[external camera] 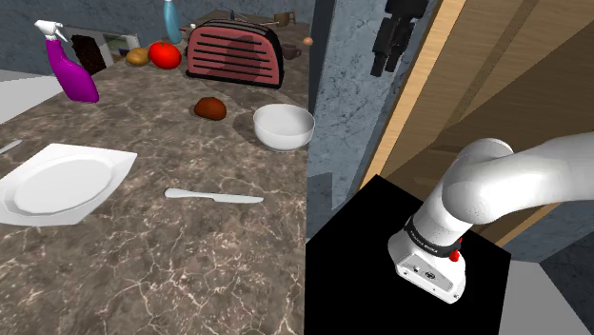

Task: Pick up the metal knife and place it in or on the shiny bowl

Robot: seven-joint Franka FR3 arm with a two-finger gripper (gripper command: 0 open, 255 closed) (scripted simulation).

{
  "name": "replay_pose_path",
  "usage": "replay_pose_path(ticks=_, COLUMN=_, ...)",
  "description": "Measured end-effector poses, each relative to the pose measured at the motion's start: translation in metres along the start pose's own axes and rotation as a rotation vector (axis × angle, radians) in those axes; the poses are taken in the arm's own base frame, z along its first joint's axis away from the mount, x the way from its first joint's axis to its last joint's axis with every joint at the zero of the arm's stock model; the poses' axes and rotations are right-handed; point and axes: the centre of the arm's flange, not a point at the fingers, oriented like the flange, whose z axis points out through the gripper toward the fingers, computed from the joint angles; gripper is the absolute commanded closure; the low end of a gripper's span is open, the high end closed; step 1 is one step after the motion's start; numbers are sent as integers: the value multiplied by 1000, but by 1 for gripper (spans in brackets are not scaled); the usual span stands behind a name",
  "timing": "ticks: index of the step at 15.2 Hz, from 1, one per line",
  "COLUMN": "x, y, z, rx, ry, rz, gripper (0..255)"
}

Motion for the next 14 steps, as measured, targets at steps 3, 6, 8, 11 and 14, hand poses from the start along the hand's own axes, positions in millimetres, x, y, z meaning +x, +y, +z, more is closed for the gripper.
replay_pose_path(ticks=3, x=12, y=-7, z=9, rx=-4, ry=-4, rz=-22, gripper=0)
replay_pose_path(ticks=6, x=36, y=-32, z=26, rx=-12, ry=-11, rz=-73, gripper=0)
replay_pose_path(ticks=8, x=50, y=-46, z=42, rx=-18, ry=-17, rz=-109, gripper=0)
replay_pose_path(ticks=11, x=74, y=-75, z=64, rx=-27, ry=-25, rz=-164, gripper=0)
replay_pose_path(ticks=14, x=97, y=-100, z=86, rx=-36, ry=-32, rz=-218, gripper=0)
